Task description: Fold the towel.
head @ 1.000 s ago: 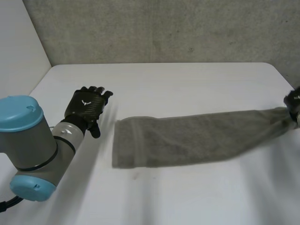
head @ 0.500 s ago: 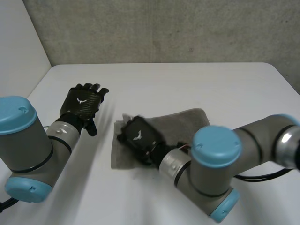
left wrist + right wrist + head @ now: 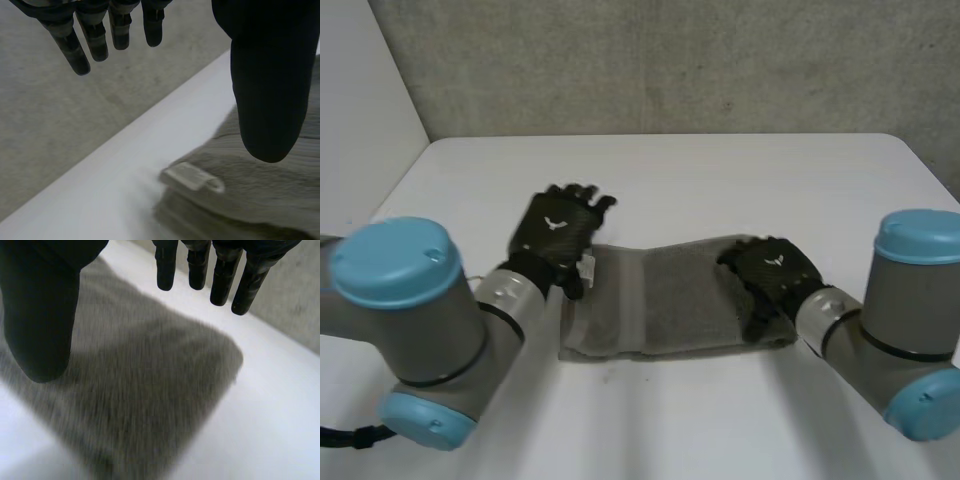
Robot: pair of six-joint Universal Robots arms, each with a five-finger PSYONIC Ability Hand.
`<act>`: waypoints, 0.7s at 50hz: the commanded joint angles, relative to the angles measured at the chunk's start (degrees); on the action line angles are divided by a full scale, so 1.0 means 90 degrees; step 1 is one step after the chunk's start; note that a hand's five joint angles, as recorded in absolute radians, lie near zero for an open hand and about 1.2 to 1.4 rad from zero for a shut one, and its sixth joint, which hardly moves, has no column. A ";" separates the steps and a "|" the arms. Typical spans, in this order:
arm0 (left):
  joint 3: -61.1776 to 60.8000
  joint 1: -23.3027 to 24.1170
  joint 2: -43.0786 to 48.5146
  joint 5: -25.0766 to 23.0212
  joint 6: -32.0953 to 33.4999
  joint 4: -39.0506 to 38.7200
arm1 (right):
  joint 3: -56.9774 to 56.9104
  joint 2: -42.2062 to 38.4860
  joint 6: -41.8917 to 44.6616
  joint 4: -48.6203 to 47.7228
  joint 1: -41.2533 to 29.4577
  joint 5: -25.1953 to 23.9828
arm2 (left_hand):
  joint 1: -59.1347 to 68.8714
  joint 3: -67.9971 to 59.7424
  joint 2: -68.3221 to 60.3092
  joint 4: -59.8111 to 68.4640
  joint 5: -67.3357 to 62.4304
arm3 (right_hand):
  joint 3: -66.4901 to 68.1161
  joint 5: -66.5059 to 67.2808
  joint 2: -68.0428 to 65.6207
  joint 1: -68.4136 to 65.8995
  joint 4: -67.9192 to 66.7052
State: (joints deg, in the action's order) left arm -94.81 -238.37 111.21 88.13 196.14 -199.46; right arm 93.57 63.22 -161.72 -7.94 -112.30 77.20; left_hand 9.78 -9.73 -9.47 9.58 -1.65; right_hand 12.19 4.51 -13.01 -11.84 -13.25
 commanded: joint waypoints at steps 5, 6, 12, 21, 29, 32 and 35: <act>0.0164 0.0304 0.0485 0.0042 0.0101 0.0013 | 0.0981 0.0007 0.1484 -0.0680 0.0827 0.0036 | 0.0025 -0.0030 -0.0059 0.0047 0.0184 | 0.7535 0.7276 -0.7444 -0.7573 -0.7417; 0.0154 0.0304 0.0437 0.0042 0.0101 0.0013 | 0.1019 0.0046 0.1629 -0.1057 0.0837 0.0046 | 0.0025 -0.0030 -0.0059 0.0047 0.0184 | 0.7535 0.7276 -0.7444 -0.7574 -0.7417; -0.0002 0.0255 0.0086 0.0061 0.0101 0.0043 | 0.0796 0.0397 0.2322 -0.1812 0.0642 0.0279 | 0.0025 -0.0030 -0.0059 0.0047 0.0184 | 0.7535 0.7276 -0.7444 -0.7574 -0.7417; -0.0413 -0.0214 -0.0550 0.0637 0.0101 0.0052 | 0.0102 0.0085 0.2939 -0.2223 -0.1692 0.0514 | 0.0025 -0.0030 -0.0059 0.0047 0.0184 | 0.7535 0.7276 -0.7444 -0.7574 -0.7417; -0.0706 -0.0605 -0.0775 0.0891 0.0042 0.0062 | 0.0004 -0.1038 0.3623 -0.2809 -0.3128 0.0075 | 0.0025 -0.0030 -0.0059 0.0047 0.0184 | 0.7535 0.7276 -0.7444 -0.7574 -0.7417; -0.0725 -0.0585 -0.0775 0.0881 0.0032 0.0062 | 0.0004 -0.1116 0.3672 -0.2760 -0.3148 0.0065 | 0.0025 -0.0030 -0.0059 0.0047 0.0184 | 0.6701 0.6442 -0.6610 -0.6739 -0.6583; -0.0725 -0.0517 -0.0775 0.0852 0.0042 0.0062 | 0.0102 -0.0813 0.3506 -0.2721 -0.3079 0.0104 | 0.0025 -0.0030 -0.0059 0.0047 0.0184 | 0.0888 0.0629 -0.0797 -0.0927 -0.0770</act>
State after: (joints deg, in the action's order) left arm -101.22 -243.61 104.09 96.29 196.51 -198.92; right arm 93.60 54.59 -129.36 -33.10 -140.53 78.29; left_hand 9.77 -9.73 -9.46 9.58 -1.65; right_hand 53.15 43.34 -52.85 -43.20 -53.10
